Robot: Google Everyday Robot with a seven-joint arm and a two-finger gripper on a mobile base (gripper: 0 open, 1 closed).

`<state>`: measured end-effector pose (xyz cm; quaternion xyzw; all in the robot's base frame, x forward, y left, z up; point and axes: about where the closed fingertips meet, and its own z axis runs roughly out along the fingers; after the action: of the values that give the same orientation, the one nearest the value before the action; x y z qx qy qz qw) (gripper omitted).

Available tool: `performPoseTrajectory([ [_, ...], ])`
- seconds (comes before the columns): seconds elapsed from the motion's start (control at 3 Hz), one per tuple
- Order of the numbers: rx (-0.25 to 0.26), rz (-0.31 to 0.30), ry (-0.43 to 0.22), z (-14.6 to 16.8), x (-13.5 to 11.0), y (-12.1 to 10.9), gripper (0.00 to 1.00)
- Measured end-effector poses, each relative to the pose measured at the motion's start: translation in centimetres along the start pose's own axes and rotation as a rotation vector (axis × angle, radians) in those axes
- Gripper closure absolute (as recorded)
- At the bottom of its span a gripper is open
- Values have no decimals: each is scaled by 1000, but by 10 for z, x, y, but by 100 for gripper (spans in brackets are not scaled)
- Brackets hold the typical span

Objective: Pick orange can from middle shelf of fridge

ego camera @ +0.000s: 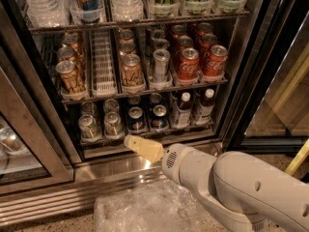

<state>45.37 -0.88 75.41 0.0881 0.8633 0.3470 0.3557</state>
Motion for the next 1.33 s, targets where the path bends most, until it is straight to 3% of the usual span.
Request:
performPoseTrajectory([
  [1.33, -77, -8, 108, 25, 21, 30, 0],
])
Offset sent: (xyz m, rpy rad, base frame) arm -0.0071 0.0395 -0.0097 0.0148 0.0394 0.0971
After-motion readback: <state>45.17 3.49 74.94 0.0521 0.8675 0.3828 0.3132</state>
